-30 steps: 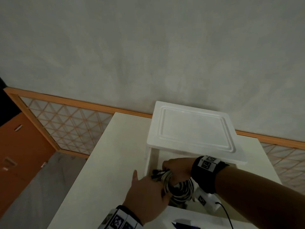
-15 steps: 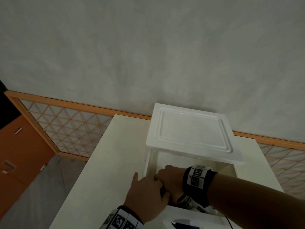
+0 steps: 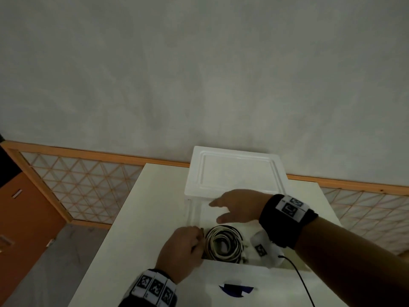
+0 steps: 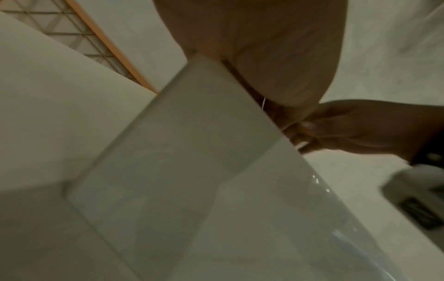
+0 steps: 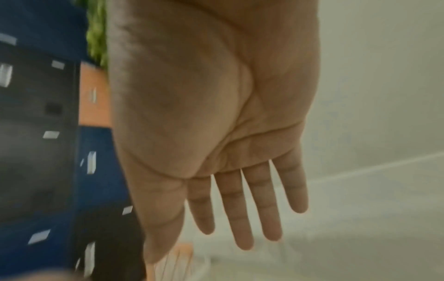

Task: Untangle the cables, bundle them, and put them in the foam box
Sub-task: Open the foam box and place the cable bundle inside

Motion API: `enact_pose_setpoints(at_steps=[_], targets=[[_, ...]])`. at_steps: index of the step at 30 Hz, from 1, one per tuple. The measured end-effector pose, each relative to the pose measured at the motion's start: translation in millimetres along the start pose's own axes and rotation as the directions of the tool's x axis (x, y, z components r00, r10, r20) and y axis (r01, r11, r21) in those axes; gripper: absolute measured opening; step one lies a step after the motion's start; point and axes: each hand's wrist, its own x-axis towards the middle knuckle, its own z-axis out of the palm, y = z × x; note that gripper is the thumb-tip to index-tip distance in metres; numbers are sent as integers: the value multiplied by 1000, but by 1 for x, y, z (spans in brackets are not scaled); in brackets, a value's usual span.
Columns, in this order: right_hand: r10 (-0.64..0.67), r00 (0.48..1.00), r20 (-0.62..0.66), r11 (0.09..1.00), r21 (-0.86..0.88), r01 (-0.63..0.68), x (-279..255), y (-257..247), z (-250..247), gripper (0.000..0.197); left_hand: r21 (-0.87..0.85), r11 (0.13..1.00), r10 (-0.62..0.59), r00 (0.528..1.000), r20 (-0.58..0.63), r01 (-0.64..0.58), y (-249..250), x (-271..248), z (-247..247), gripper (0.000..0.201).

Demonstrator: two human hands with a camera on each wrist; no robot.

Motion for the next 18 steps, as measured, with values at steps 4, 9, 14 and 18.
enact_pose_setpoints(at_steps=[4, 9, 14, 18], targets=[[290, 920, -264, 935, 285, -213, -88, 23, 5, 41, -177, 984, -71, 953, -296, 19, -11, -28, -6, 5], [645, 749, -150, 701, 507, -502, -176, 54, 101, 42, -602, 634, -655, 750, -87, 485, -26, -84, 1, 16], [795, 547, 262, -96, 945, -313, -199, 23, 166, 54, -760, 34, -720, 544, 432, 649, -23, -112, 21, 20], [644, 678, 354, -609, 774, 174, -175, -4, 193, 92, -798, -83, -665, 564, 490, 596, 5, -106, 31, 27]])
